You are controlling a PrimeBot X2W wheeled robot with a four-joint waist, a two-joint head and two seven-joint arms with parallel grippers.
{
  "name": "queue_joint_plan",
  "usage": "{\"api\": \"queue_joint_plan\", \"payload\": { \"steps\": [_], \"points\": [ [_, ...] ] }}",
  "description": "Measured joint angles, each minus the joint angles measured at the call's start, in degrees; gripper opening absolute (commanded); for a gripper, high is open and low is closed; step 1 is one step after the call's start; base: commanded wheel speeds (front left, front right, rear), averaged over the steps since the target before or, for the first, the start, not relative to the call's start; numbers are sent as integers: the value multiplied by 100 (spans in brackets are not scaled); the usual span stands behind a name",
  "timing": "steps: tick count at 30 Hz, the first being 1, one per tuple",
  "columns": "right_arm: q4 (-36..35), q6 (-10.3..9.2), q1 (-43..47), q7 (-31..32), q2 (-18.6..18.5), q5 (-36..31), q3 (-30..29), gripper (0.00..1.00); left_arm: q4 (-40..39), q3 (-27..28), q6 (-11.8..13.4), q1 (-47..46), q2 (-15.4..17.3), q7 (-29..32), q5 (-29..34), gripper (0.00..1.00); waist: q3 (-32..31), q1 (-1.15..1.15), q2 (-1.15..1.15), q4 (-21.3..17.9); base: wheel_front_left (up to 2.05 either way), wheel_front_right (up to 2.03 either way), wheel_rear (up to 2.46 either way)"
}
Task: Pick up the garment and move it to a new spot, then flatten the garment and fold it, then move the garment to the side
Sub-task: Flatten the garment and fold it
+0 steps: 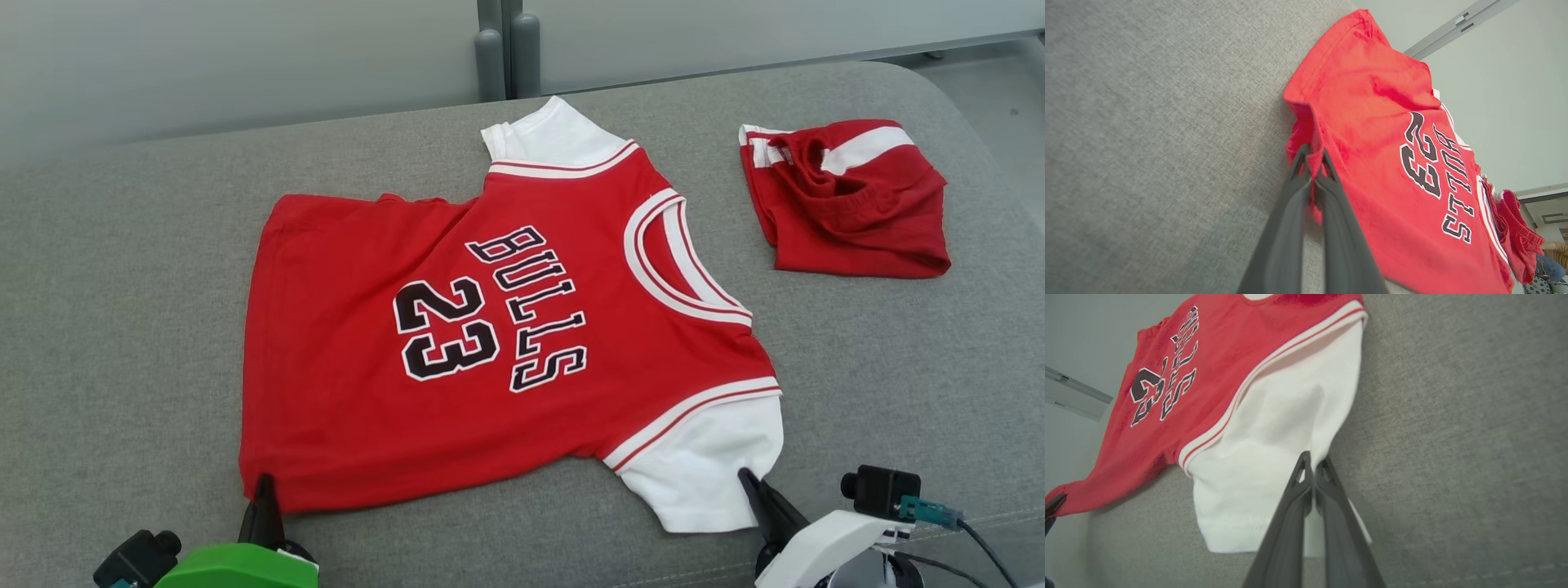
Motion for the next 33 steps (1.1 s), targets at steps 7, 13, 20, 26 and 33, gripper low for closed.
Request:
{"api": "queue_joint_plan", "payload": {
  "steps": [7,13,20,26,33],
  "points": [
    [-463,119,-168,-3,64,623,-312,0,-99,26,-1,-40,-3,-37,19,0,-18,0,0,-72,0,0,0],
    [-691,162,-659,178,-23,847,-400,0,-109,-9,0,-405,44,-37,226,0,5,0,0,-95,0,0,0],
    [-532,155,-1521,622,-71,977,-564,0,78,-66,63,-1072,219,103,482,0,175,0,0,-47,0,0,0],
    [-57,-121,-2365,1122,-67,1029,-586,0,494,-243,118,-1737,215,409,753,0,391,0,0,49,0,0,0],
    [548,-355,-3077,1515,-79,889,-482,0,1063,-293,138,-2413,144,623,914,0,623,0,0,249,0,0,0]
  ]
}}
